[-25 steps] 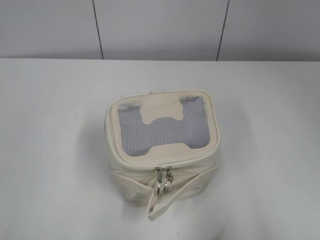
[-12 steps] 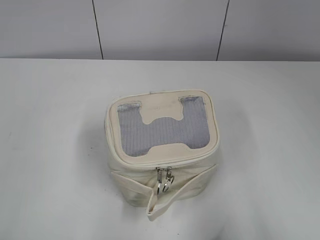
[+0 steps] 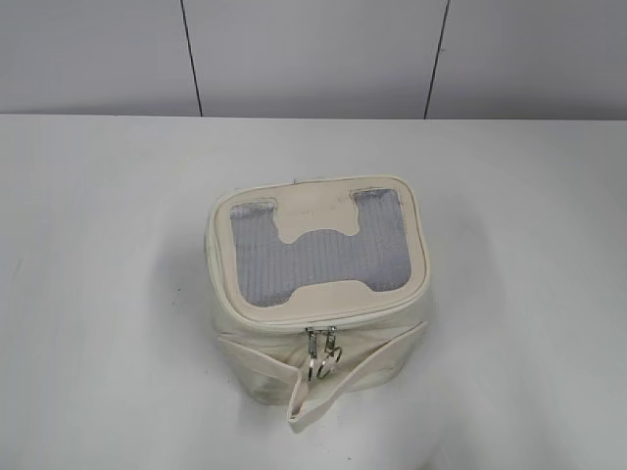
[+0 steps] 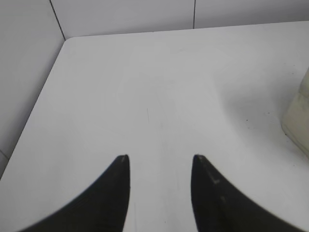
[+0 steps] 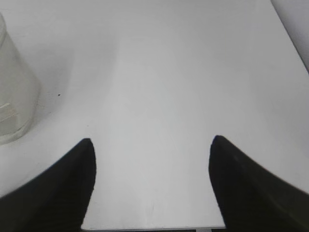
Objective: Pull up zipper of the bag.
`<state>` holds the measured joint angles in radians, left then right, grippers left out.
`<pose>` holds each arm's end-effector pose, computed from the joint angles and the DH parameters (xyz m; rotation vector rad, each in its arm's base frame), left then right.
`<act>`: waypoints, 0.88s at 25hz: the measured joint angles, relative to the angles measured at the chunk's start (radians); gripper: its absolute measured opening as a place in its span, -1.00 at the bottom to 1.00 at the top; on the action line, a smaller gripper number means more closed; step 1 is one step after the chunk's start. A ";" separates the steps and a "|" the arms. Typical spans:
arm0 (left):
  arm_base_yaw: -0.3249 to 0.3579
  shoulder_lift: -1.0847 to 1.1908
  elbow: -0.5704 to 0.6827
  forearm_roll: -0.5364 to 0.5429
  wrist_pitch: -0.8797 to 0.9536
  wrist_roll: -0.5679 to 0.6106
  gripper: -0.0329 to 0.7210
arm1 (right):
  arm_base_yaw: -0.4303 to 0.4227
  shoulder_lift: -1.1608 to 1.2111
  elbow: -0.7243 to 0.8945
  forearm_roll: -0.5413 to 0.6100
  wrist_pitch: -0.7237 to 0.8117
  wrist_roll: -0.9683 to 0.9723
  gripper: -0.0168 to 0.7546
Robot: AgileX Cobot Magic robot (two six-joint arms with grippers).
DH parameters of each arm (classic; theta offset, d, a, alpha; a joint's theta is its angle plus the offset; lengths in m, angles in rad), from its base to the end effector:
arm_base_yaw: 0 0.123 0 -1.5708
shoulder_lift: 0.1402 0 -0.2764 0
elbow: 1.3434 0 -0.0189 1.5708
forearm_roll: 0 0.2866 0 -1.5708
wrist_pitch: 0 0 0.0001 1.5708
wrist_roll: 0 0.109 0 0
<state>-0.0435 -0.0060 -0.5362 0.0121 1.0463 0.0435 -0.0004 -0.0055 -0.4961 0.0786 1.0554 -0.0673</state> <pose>0.0463 -0.0009 0.2997 0.0857 1.9858 0.0143 0.0511 0.0074 0.2861 -0.0715 2.0340 0.0514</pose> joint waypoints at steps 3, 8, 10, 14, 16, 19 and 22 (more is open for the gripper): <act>0.000 0.000 0.000 0.000 0.000 0.000 -0.07 | 0.000 0.000 0.000 -0.047 -0.002 0.048 0.52; 0.000 0.000 0.000 0.000 0.000 0.000 -0.13 | 0.002 0.000 0.000 -0.059 -0.002 0.067 0.52; 0.000 0.000 0.000 0.000 0.000 0.000 -0.14 | 0.009 0.000 0.000 -0.059 -0.002 0.067 0.52; 0.000 0.000 0.000 0.000 0.000 0.000 -0.14 | 0.016 0.000 0.000 -0.059 -0.002 0.067 0.52; 0.000 0.000 0.000 0.000 0.000 0.000 -0.15 | 0.023 0.000 0.000 -0.059 -0.002 0.067 0.52; 0.000 0.000 0.000 0.000 0.000 0.000 -0.15 | 0.025 0.000 0.000 -0.059 -0.003 0.067 0.52; 0.000 0.000 0.000 0.000 0.000 0.000 -0.15 | 0.025 0.000 0.000 -0.059 -0.004 0.067 0.52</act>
<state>-0.0435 -0.0060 -0.5362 0.0121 1.0463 0.0435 0.0247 -0.0055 -0.4961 0.0194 1.0511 0.0000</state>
